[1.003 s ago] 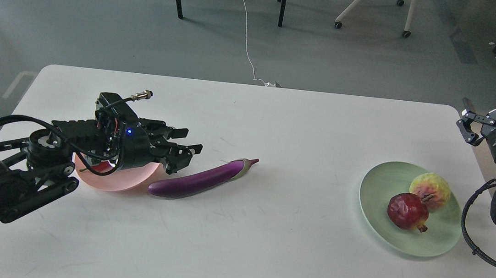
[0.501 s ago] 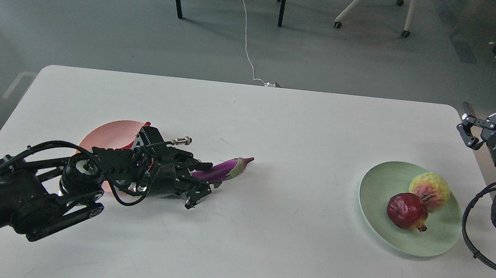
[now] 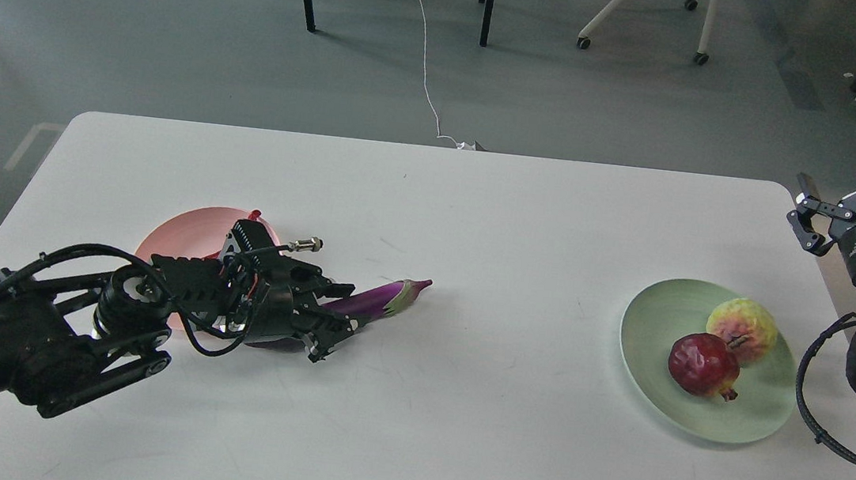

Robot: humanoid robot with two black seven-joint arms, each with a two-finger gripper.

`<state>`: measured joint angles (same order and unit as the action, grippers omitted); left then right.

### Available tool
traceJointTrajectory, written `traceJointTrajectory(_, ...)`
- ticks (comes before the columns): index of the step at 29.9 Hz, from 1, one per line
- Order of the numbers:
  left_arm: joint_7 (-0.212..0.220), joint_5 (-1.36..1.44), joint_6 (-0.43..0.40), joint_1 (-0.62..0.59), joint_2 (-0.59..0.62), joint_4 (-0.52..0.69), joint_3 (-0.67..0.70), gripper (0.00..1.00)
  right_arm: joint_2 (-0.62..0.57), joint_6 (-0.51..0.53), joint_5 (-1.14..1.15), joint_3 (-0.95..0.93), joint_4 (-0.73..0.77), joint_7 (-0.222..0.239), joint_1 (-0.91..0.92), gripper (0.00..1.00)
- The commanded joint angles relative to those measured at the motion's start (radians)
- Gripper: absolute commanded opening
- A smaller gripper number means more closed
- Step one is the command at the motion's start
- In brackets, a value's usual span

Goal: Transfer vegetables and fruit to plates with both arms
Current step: 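Lift the eggplant over the pink plate and lower it down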

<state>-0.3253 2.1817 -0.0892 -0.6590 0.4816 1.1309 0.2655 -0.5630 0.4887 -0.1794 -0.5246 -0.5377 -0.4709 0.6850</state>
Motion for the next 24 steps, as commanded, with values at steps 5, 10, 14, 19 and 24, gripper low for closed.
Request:
traceJointTrajectory(5,-0.009,-0.003,0.009,0.002,0.037,0.021,0.027,0.10,-0.009,0.000,0.000,0.000,0.001,-0.002,-0.001,0.99)
traceJointTrajectory(10,-0.008,-0.131,0.060,0.002,0.172,0.161,0.080,0.12,-0.014,0.000,0.000,-0.002,0.002,0.000,-0.001,0.99)
traceJointTrajectory(14,-0.014,-0.214,0.062,-0.004,0.307,0.159,0.078,0.14,-0.024,0.000,0.000,-0.002,0.001,-0.002,-0.002,0.99)
traceJointTrajectory(19,-0.018,-0.234,0.066,0.006,0.356,0.034,0.063,0.15,-0.015,0.000,0.000,-0.002,0.001,0.000,-0.002,0.99)
traceJointTrajectory(24,-0.018,-0.234,0.066,0.012,0.347,-0.051,0.055,0.16,-0.011,0.000,0.000,0.000,-0.007,0.000,0.007,0.99)
